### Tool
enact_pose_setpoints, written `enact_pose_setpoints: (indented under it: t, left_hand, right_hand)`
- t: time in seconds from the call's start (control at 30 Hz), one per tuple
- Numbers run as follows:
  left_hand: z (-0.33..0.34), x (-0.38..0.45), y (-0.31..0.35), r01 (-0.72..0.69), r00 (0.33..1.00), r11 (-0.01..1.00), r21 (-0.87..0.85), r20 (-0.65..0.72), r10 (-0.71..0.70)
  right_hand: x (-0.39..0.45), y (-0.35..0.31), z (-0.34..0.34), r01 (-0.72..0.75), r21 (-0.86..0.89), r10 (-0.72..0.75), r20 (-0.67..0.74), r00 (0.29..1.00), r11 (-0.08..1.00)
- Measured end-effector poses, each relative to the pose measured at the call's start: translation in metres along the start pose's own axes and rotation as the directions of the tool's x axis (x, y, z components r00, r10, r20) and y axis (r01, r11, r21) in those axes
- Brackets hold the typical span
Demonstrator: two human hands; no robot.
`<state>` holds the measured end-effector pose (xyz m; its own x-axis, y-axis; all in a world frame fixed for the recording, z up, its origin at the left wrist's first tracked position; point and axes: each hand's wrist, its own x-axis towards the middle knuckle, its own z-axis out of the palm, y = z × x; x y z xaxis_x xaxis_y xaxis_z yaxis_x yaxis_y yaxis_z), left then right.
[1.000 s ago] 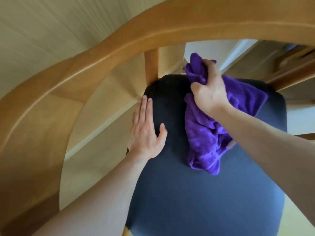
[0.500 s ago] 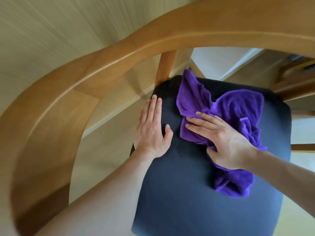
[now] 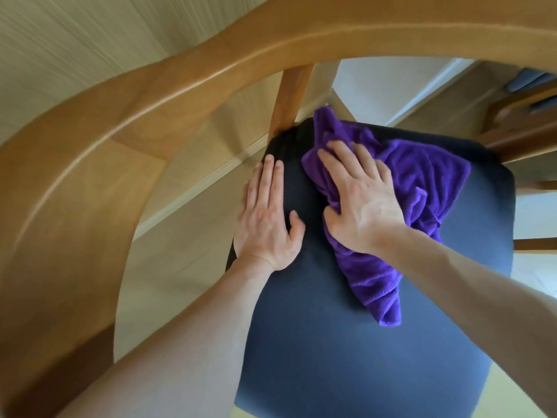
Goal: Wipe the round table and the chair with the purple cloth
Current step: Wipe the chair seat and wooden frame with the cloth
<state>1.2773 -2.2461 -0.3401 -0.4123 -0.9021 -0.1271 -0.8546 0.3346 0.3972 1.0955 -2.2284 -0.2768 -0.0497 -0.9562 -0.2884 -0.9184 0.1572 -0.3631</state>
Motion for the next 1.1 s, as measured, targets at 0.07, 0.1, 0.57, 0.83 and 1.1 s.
enact_pose_setpoints:
  t: [0.07,0.1,0.57,0.83,1.1]
  left_hand:
    - [-0.001,0.0,0.0,0.002,1.0,1.0,0.011,0.006,-0.002]
    - [-0.002,0.0,0.001,0.002,1.0,1.0,0.017,0.009,-0.003]
    - [-0.019,0.0,0.011,0.056,0.993,0.998,0.019,0.101,-0.058]
    - [-0.024,0.007,0.03,0.02,0.994,0.999,0.038,0.107,-0.023]
    - [0.015,0.062,0.143,-0.241,0.967,0.968,0.075,0.108,0.232]
  right_hand:
    - [-0.014,0.012,-0.004,0.042,-0.104,-0.036,0.059,0.998,0.994]
    - [-0.021,0.018,-0.006,0.043,-0.145,-0.031,0.084,0.996,0.988]
    - [-0.14,0.103,-0.029,-0.414,0.251,0.453,-0.12,0.883,0.875]
    - [-0.097,0.12,-0.074,-0.407,0.55,0.595,-0.215,0.775,0.729]
    - [-0.025,0.138,-0.07,-0.213,0.177,0.224,-0.045,0.973,0.961]
